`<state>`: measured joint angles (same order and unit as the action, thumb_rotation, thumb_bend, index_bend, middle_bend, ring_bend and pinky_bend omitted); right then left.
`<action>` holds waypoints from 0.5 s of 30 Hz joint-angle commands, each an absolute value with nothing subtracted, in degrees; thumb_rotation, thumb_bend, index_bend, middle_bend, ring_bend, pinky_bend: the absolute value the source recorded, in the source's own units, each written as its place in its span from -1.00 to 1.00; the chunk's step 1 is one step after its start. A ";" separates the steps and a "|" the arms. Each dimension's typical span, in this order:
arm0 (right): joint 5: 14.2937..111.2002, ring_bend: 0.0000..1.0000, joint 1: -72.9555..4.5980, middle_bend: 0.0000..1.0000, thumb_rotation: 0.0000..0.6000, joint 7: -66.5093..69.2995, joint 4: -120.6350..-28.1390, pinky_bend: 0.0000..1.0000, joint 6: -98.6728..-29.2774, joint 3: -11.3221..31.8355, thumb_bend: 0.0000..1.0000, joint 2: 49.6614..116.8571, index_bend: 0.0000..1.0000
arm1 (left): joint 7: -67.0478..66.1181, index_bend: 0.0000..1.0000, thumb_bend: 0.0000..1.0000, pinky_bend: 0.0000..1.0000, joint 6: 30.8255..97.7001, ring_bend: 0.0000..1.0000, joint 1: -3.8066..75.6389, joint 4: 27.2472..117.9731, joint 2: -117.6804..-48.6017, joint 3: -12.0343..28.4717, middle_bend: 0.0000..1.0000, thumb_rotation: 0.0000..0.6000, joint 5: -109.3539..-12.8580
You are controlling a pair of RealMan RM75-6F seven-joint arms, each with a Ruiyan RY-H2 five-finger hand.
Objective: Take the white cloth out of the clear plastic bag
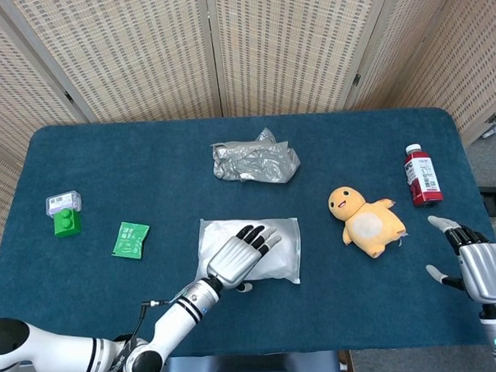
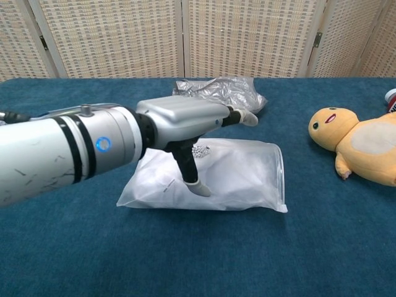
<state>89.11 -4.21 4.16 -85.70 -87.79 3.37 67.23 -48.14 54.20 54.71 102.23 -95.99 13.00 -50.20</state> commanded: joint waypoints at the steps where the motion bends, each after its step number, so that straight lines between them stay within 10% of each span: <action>1: 89.01 -0.43 -4.14 -0.49 1.00 4.49 -85.45 -0.12 -87.79 3.36 -1.00 67.28 -0.59 | -49.31 -1.00 -1.00 -0.86 54.75 -1.00 56.40 100.27 -97.39 12.76 -1.00 1.00 -48.16; 15: 89.04 -0.43 -4.13 -0.47 1.00 4.84 -85.13 -0.11 -87.56 3.22 -1.00 67.42 -0.59 | -50.69 -1.00 -1.00 -0.87 56.33 -1.00 59.68 94.11 -99.62 9.51 -1.00 1.00 -44.60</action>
